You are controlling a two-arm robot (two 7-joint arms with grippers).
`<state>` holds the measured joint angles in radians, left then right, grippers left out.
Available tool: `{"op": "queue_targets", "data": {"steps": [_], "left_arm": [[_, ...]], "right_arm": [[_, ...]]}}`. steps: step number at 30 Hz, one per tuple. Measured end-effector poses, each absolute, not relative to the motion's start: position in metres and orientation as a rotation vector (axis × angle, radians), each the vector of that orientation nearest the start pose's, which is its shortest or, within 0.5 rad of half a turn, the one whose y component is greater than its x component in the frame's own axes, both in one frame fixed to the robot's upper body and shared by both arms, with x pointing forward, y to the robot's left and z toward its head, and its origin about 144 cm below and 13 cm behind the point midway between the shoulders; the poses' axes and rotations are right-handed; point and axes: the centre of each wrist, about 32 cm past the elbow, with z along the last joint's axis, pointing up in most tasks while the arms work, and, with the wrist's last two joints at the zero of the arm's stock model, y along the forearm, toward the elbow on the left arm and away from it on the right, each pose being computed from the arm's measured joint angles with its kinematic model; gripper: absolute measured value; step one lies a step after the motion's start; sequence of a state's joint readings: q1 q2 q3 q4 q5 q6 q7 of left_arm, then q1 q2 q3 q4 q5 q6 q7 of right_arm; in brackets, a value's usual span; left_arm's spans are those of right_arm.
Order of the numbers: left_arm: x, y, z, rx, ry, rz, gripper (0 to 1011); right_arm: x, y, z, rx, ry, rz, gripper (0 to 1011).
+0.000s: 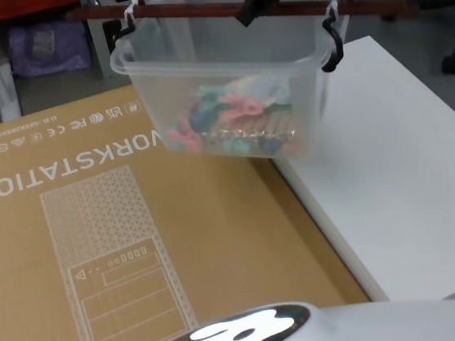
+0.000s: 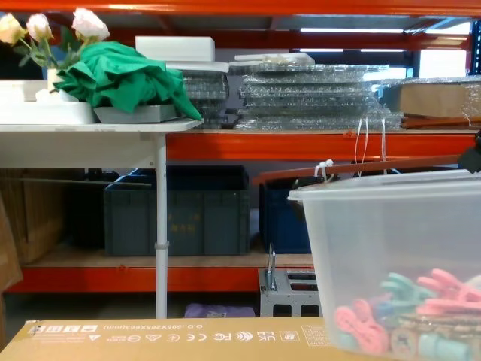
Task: Use one hand to grasp the basket and place it at the designated location.
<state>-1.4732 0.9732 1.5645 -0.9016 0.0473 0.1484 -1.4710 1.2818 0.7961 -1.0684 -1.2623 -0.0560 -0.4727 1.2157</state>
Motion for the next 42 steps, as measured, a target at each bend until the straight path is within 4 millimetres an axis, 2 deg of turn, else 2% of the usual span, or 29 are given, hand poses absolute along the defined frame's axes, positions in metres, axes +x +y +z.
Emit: {"op": "queue_targets", "data": {"steps": [18, 23, 42], "left_arm": [[0.617, 0.495, 1.396, 1.629, 0.163, 0.177, 0], [0.617, 0.495, 1.396, 1.629, 0.163, 0.177, 0], [0.617, 0.495, 1.396, 1.629, 0.163, 0.177, 0]], "right_arm": [[0.625, -0.347, 1.459, -1.145, -0.923, 0.067, 240], [0.625, -0.363, 1.462, -1.183, -0.869, 0.007, 241], [0.625, -0.38, 1.466, -1.232, -0.8, -0.07, 241]]}}
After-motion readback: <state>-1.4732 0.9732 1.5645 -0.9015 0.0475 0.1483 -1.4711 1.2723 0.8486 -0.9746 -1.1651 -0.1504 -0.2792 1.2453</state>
